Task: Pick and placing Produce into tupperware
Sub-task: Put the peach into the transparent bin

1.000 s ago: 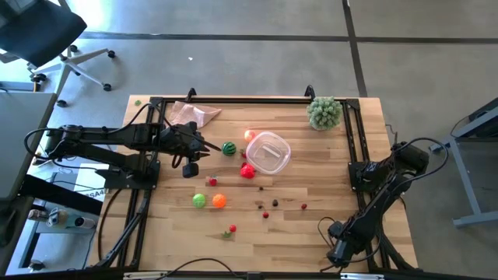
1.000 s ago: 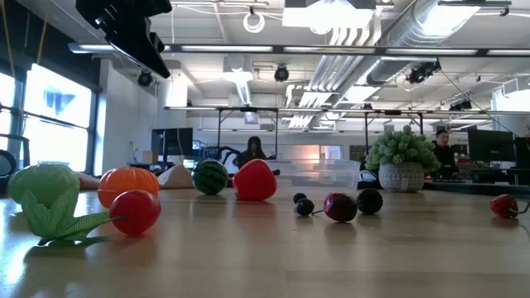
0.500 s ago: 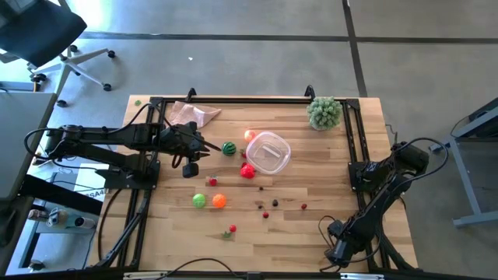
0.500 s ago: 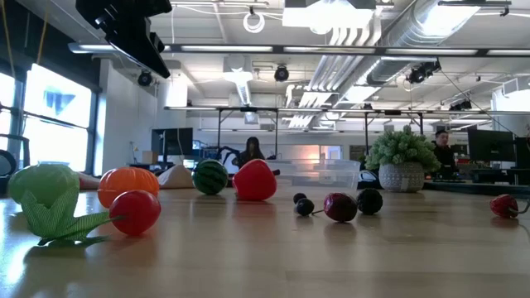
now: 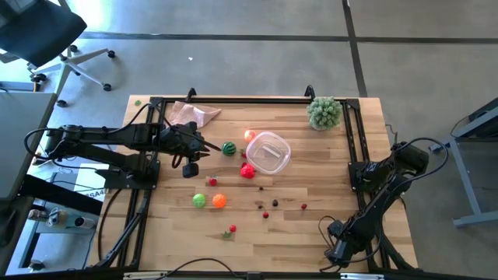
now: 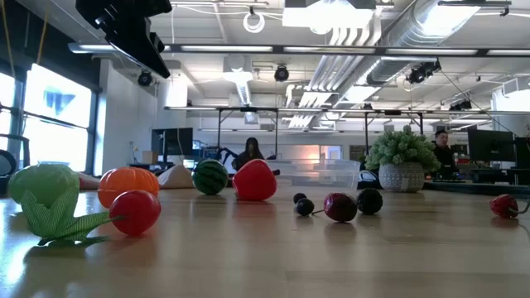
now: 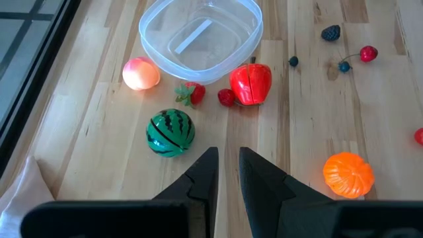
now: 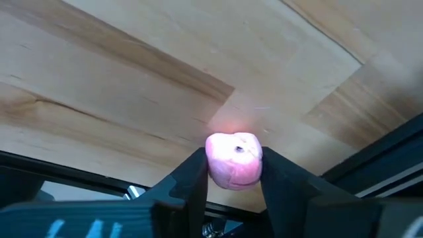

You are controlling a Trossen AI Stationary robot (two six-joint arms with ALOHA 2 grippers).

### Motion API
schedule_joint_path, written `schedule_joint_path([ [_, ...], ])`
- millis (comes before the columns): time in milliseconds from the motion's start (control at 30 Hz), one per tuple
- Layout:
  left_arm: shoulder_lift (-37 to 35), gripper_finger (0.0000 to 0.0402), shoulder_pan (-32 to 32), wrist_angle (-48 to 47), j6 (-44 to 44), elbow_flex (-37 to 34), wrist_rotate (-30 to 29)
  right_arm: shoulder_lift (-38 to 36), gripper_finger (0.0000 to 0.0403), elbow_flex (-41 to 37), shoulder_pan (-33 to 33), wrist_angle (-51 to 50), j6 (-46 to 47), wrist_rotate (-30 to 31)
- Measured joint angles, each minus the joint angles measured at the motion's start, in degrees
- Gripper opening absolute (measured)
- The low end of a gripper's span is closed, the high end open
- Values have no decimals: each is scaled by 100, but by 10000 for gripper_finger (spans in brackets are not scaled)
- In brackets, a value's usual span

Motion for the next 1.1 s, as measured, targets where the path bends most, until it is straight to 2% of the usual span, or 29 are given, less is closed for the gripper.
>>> schedule_joint_path([
  [200, 0, 51, 2, 0, 0, 0, -2, -247, 112, 0, -293, 0, -229, 553],
  [433, 1, 51, 0, 0, 0, 2, -1, -1058, 112, 0, -1120, -185, -1023, 1829],
  [633, 2, 51, 0, 0, 0, 2, -2, -2142, 112, 0, -2229, -302, -2475, 3242],
  [800, 2, 51, 1, 0, 0, 2, -1, -3073, 112, 0, -3422, -168, -4054, 4113],
  [933, 2, 51, 2, 0, 0, 2, -2, -3573, 112, 0, -4622, 389, -5580, 4037],
  [1100, 2, 51, 1, 0, 0, 2, -1, -3582, 112, 3, -6128, 1257, -7038, 2992],
])
